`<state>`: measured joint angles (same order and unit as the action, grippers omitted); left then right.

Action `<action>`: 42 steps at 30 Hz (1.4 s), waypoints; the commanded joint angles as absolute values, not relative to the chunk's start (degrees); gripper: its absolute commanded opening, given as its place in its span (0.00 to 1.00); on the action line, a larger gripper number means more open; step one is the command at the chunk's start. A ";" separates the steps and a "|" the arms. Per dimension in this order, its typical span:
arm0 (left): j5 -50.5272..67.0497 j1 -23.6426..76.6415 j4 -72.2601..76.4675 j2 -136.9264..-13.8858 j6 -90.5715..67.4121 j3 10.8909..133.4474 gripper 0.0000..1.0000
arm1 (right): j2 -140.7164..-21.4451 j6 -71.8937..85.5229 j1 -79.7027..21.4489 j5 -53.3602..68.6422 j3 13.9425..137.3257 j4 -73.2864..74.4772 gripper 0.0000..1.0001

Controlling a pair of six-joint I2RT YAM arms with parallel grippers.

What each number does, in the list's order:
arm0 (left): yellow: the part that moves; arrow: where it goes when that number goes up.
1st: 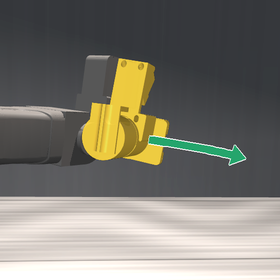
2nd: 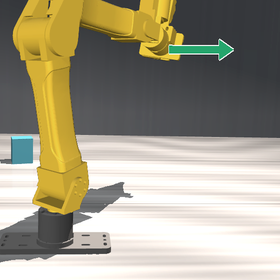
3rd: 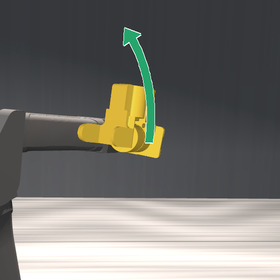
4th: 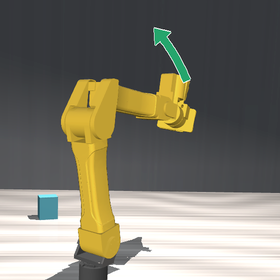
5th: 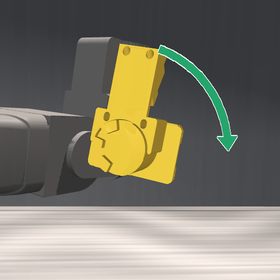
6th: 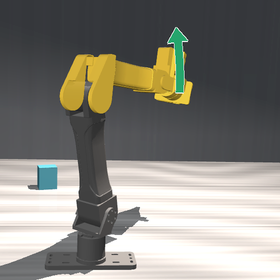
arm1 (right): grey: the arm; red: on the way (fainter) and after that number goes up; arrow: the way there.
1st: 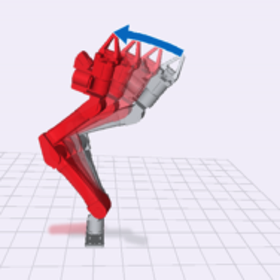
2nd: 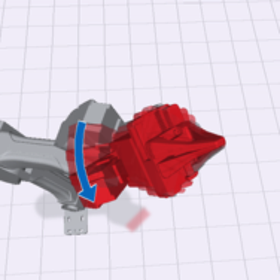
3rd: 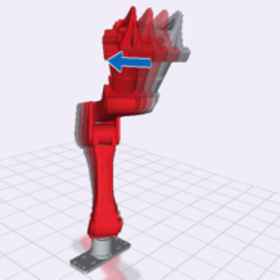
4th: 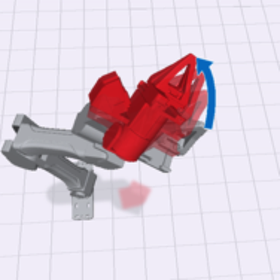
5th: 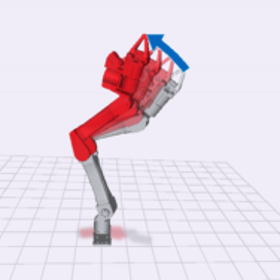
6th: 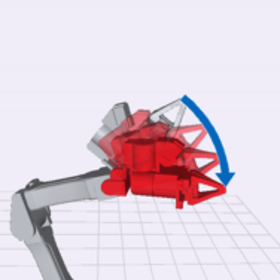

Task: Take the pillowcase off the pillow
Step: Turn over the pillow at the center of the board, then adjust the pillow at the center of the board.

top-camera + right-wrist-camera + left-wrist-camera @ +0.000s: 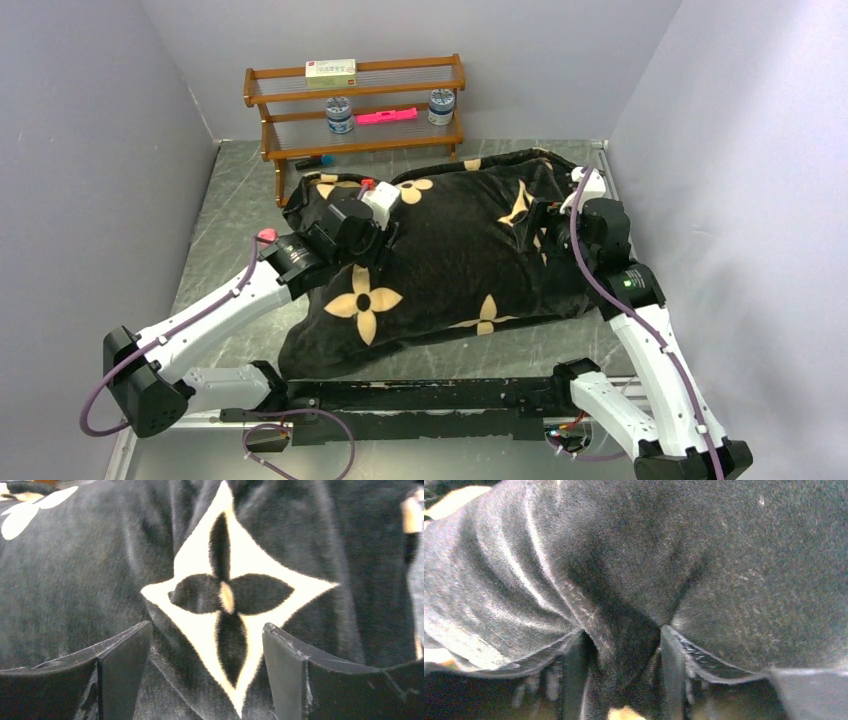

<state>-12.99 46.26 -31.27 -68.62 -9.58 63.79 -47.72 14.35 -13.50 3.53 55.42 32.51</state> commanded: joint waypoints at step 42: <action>-14.10 46.58 -27.20 -67.45 -19.60 57.39 0.16 | -48.72 18.67 -13.54 16.43 42.59 29.76 0.67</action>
<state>-14.52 46.46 -31.11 -65.32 -22.57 54.26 -47.51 18.22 -12.95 7.55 44.49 26.89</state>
